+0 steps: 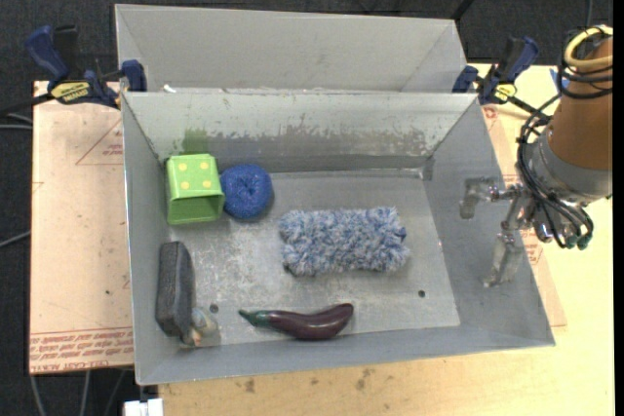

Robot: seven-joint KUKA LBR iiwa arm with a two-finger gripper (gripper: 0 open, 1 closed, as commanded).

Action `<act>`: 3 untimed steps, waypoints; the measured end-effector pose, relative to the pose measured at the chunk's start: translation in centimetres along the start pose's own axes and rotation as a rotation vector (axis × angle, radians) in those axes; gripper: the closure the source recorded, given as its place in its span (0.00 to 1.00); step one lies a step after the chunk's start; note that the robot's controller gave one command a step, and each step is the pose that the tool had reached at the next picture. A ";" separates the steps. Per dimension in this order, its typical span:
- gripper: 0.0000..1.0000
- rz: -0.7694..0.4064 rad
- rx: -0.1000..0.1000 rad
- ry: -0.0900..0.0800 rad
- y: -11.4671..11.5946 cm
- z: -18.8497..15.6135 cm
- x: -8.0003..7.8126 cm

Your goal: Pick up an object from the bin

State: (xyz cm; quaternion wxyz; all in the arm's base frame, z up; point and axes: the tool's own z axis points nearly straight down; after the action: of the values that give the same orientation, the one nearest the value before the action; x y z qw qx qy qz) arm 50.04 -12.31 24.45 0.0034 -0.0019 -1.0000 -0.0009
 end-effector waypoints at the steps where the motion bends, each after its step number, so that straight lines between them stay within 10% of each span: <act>1: 0.00 -0.004 0.002 -0.008 0.1 -0.4 -0.2; 3: 0.00 -0.128 -0.001 -0.006 5.2 4.2 -3.0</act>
Offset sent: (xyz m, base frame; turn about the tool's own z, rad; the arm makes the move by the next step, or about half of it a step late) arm 0.0253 0.0735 -0.0618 -0.1928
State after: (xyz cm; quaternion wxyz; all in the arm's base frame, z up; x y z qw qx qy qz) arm 53.02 -7.07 20.19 0.0002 0.0622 -0.9981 -0.0018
